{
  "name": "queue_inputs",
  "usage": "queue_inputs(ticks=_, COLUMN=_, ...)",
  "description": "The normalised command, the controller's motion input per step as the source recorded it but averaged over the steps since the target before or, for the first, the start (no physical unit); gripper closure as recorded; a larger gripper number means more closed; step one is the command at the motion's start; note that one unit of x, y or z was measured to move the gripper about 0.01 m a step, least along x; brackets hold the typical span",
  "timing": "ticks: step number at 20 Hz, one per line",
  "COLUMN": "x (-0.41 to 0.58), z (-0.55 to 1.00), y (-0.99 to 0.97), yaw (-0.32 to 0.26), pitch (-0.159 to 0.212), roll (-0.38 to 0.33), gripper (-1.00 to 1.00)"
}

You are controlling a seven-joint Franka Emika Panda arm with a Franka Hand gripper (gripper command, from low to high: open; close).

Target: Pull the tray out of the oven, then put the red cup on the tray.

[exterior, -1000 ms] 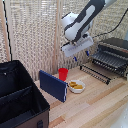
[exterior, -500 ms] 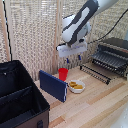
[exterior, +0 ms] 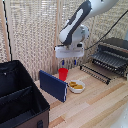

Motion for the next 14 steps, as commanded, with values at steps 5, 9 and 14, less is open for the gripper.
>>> queue_inputs(ticks=5, x=0.265, z=-0.01, y=-0.22, yaw=-0.115, pitch=0.090, roll=0.151, gripper=-1.00)
queue_inputs(ticks=9, x=0.213, z=-0.08, y=-0.21, yaw=-0.061, pitch=0.113, roll=0.055, gripper=-1.00)
queue_inputs(ticks=14, x=0.031, z=-0.17, y=-0.24, yaw=-0.007, pitch=0.076, roll=0.009, gripper=-1.00)
